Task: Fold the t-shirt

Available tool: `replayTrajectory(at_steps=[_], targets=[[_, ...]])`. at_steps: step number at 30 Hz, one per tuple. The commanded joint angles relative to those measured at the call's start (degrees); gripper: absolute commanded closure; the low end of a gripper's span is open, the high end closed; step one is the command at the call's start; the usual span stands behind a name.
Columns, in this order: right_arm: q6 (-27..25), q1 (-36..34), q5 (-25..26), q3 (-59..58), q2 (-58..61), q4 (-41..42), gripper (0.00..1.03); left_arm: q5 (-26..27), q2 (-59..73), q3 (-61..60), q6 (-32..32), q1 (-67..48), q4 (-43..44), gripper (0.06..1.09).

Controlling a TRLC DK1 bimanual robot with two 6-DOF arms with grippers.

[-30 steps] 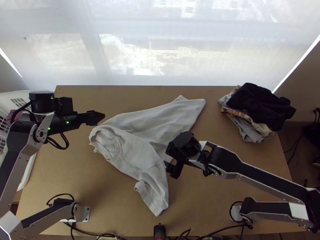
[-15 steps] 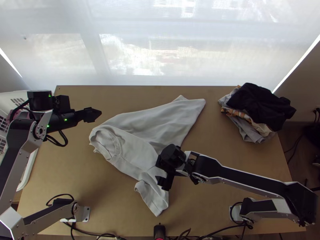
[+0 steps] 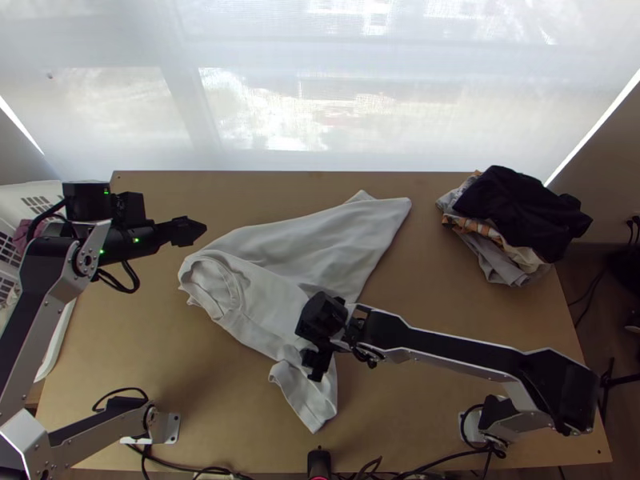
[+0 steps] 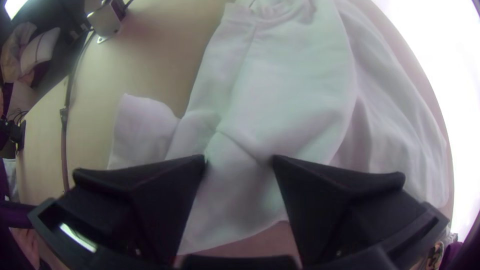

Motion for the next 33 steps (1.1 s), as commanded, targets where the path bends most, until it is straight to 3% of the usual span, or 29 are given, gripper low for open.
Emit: replayTrajectory(at_steps=[1, 4, 16, 21, 33], targets=[[-1.4, -2.7, -0.6, -2.6, 1.3, 0.6, 0.78, 0.0, -0.1, -0.2, 0.5, -0.4, -0.2, 0.10], [-2.1, -6.1, -0.5, -4.4, -0.6, 0.7, 1.00, 0.0, -0.1, -0.2, 0.5, -0.5, -0.1, 0.10], [-4.0, -20.1, -0.5, -14.5, -16.1, 0.1, 1.00, 0.1, -0.2, -0.6, 0.3, -2.0, -0.1, 0.10], [-7.0, -27.3, -0.5, -19.5, -25.3, -5.0, 1.00, 0.0, -0.1, -1.1, 0.5, -3.3, 0.0, 0.10], [-23.6, -54.6, -3.4, -22.4, -38.6, -16.1, 1.00, 0.0, 2.6, 0.4, 0.5, -6.9, 0.5, 0.10]])
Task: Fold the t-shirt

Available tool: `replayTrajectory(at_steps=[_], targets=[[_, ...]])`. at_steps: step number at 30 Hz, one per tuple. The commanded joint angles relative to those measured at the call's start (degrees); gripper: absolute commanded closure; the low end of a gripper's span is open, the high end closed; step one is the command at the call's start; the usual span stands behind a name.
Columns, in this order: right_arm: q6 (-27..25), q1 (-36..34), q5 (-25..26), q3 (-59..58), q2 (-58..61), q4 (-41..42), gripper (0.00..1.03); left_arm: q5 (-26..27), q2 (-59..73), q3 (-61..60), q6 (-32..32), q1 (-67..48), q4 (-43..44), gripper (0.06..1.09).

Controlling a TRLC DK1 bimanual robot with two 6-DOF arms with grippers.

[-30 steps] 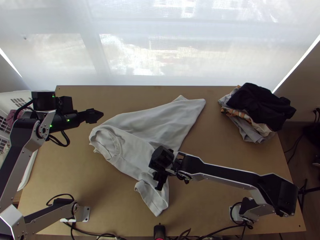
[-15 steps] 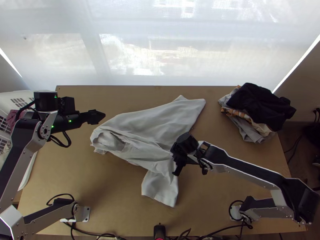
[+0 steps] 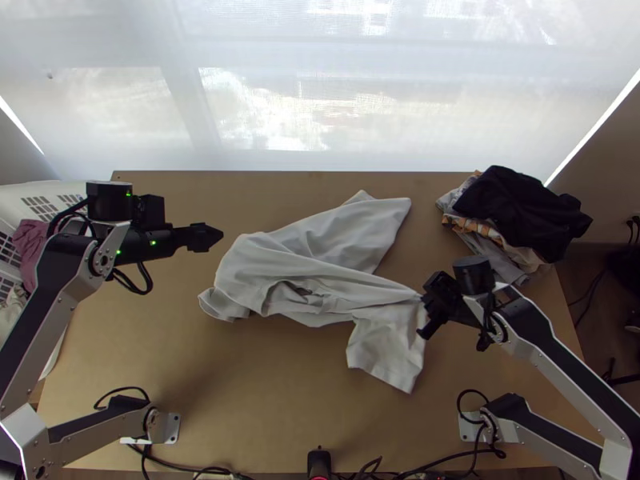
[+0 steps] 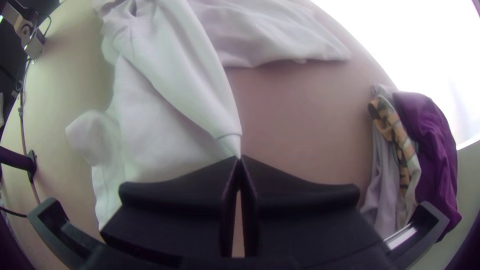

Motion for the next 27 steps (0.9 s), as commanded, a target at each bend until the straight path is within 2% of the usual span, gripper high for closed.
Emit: replayTrajectory(at_steps=[1, 5, 9, 12, 14, 15, 17, 18, 27], targets=[[-9.2, -16.0, -2.5, -1.6, -5.4, -4.1, 1.00, 0.0, 1.2, 0.6, 0.1, -2.0, 0.1, 0.10], [-10.7, -18.4, -2.9, -2.0, -3.9, -3.8, 1.00, 0.0, 1.2, 0.5, 0.1, -2.7, 0.1, 0.10], [-9.6, -20.0, -3.0, -2.5, -3.2, -2.4, 0.99, 0.0, 1.2, 0.4, 0.1, -3.2, -0.3, 0.10], [-5.3, -19.5, -3.0, -1.8, -4.1, -1.6, 0.71, 0.0, 1.1, -0.4, 0.1, -3.7, -0.3, 0.10], [-2.4, -17.6, -3.0, -1.1, -5.6, -0.7, 0.43, 0.0, 1.1, -0.8, 0.1, -4.2, -0.3, 0.10], [-1.4, -16.3, -3.0, -0.4, -6.3, -0.7, 0.33, 0.0, 1.1, -0.8, 0.2, -4.4, -0.3, 0.10], [1.1, -13.2, -2.9, 1.5, -7.9, -1.9, 0.16, 0.0, 1.2, -0.7, 0.3, -4.9, -0.3, 0.10], [2.0, -11.3, -2.9, 2.6, -8.4, -3.2, 0.13, 0.0, 1.3, -0.6, 0.3, -4.9, -0.3, 0.10], [3.2, 13.3, -1.7, 1.9, -10.6, -11.3, 0.10, -0.9, 1.9, -0.3, 0.5, -5.4, -0.3, 0.10]])
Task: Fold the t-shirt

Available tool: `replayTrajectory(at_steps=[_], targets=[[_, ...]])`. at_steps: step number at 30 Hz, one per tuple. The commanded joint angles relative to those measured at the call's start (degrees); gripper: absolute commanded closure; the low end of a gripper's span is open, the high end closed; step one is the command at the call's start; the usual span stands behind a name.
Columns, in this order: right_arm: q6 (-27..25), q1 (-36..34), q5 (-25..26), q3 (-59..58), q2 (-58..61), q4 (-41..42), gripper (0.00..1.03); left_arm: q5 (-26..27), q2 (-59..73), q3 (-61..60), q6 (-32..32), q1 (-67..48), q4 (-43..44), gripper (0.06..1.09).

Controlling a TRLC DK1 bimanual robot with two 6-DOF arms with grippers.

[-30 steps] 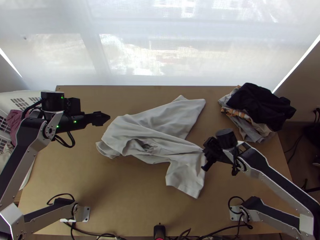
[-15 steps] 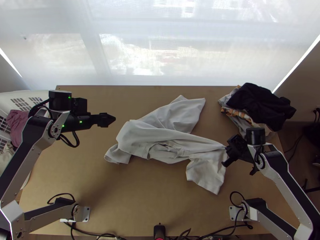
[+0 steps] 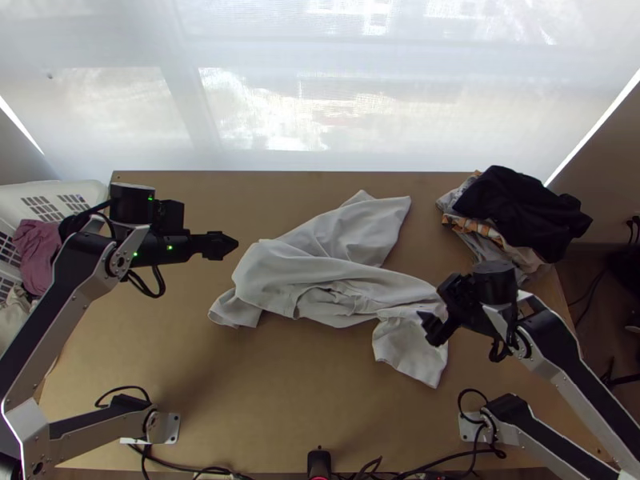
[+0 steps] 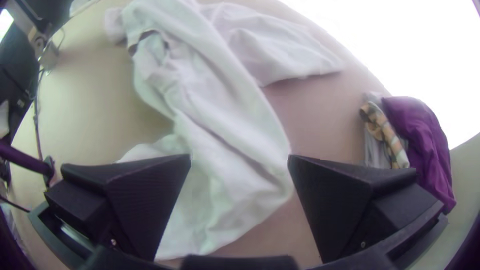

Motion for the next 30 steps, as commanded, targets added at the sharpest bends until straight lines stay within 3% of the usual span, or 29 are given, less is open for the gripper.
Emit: replayTrajectory(at_steps=[1, 5, 10, 30], targets=[[1.3, 17.3, 1.8, -0.8, -1.7, -4.4, 0.10, -0.8, 0.3, 0.2, 0.4, -0.4, -0.1, 0.10], [1.0, 26.0, 3.8, -2.0, -1.0, -4.4, 0.10, -1.2, 0.3, 0.2, 0.7, -0.5, -0.1, 0.10], [1.8, 31.1, 3.8, -2.8, 1.3, -3.5, 0.10, -1.4, 0.3, -0.1, 0.8, -0.5, -0.2, 0.10], [1.8, 32.0, 3.9, -8.3, 11.3, 8.6, 0.11, -2.2, 1.3, 0.5, 1.2, -0.9, -0.2, 0.10]])
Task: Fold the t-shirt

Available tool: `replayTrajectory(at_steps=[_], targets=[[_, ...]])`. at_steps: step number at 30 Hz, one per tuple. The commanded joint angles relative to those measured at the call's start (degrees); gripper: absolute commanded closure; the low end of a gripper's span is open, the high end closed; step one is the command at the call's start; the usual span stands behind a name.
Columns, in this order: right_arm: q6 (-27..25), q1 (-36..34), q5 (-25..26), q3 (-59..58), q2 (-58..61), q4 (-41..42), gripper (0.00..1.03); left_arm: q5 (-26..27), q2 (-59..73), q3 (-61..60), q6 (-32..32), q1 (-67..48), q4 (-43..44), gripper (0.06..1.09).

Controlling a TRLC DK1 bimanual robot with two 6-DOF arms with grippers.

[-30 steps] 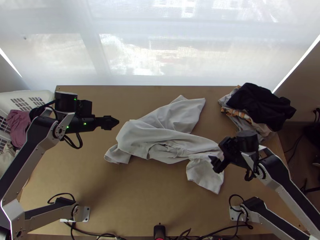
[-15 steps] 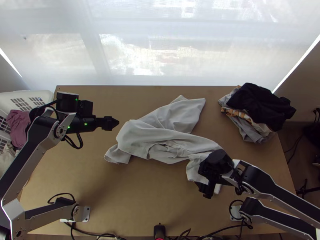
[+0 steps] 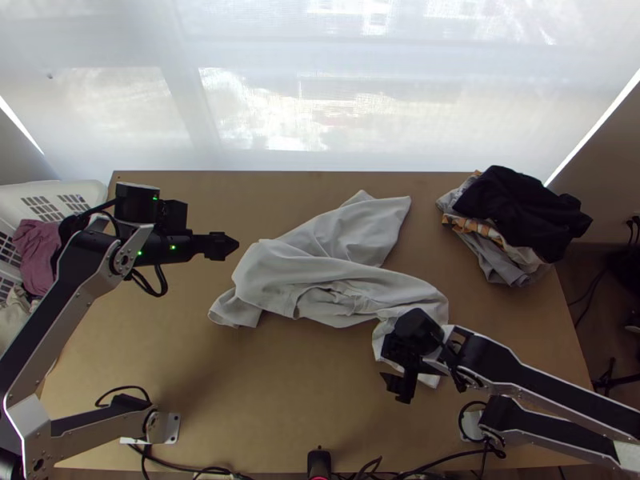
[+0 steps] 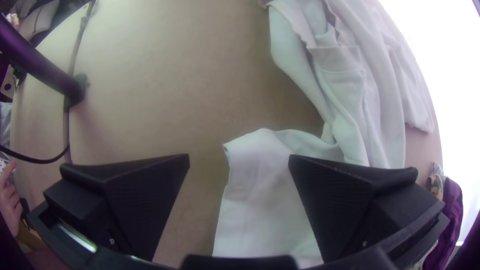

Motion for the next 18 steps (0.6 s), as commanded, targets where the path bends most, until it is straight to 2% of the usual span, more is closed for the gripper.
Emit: replayTrajectory(at_steps=[1, 3, 5, 8, 13, 18], targets=[[-0.7, -0.4, 0.1, -1.2, 4.7, 5.1, 0.11, -0.3, 0.3, 0.2, 0.4, -0.3, -0.1, 0.10], [-1.2, -0.6, 0.1, -1.2, 6.2, 6.2, 0.14, -0.4, 0.3, 0.2, 0.4, -0.4, -0.1, 0.10], [-2.0, -0.6, 0.1, -1.1, 8.0, 7.3, 0.22, -0.5, 0.3, 0.2, 0.5, -0.6, -0.1, 0.10], [-3.0, -0.7, 0.1, -0.5, 10.5, 8.2, 0.47, -0.6, 0.3, 0.2, 0.6, -0.9, -0.1, 0.10], [-4.4, -2.0, 0.1, 0.8, 11.2, 8.3, 1.00, -0.6, 0.3, 0.2, 0.8, -1.1, -0.1, 0.10], [-5.7, -7.1, 0.4, 4.5, 9.6, 7.2, 1.00, -0.6, 0.3, 0.2, 1.0, -1.7, -0.1, 0.10]])
